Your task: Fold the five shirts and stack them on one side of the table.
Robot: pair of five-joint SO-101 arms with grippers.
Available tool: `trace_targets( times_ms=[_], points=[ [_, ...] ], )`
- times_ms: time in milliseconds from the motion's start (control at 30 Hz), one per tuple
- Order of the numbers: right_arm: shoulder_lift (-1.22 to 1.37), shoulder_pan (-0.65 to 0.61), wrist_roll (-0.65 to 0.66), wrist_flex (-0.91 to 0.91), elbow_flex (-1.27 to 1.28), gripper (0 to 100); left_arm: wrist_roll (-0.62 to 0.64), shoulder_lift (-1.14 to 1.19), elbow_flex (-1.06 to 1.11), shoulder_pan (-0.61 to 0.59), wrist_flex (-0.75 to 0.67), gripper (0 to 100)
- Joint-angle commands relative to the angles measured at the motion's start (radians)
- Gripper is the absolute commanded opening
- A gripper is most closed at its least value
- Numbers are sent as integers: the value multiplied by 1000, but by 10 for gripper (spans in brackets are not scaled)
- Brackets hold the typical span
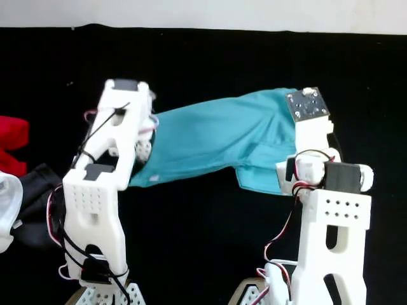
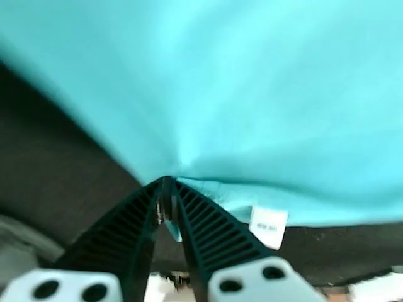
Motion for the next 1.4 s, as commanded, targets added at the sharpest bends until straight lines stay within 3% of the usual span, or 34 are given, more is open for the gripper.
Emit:
trace_targets(
  times_ms=[0,133,333,467,600,1000,1167,1367],
  points=[
    [-21,-4,-3,-15,2,51,-2,-182,208,1,-80,8],
    [-21,-4,-6,-13,4,51,-2,-406,331,-41,-118,8],
    [-19,-4,-3,-18,4,51,3,-621,349,-33,-190,8],
    [-19,-4,-5,-68,28,51,5,-555,375,59,-304,8],
    [-19,-1,-3,-166,128,51,5,-417,378,120,-328,8],
    [7,36,0,-433,358,51,-3,-286,277,-120,-362,8],
    [173,41,-2,-492,325,51,-46,-286,226,-130,-362,8],
    [355,41,-9,-440,174,51,18,-288,145,-56,-322,8]
  ],
)
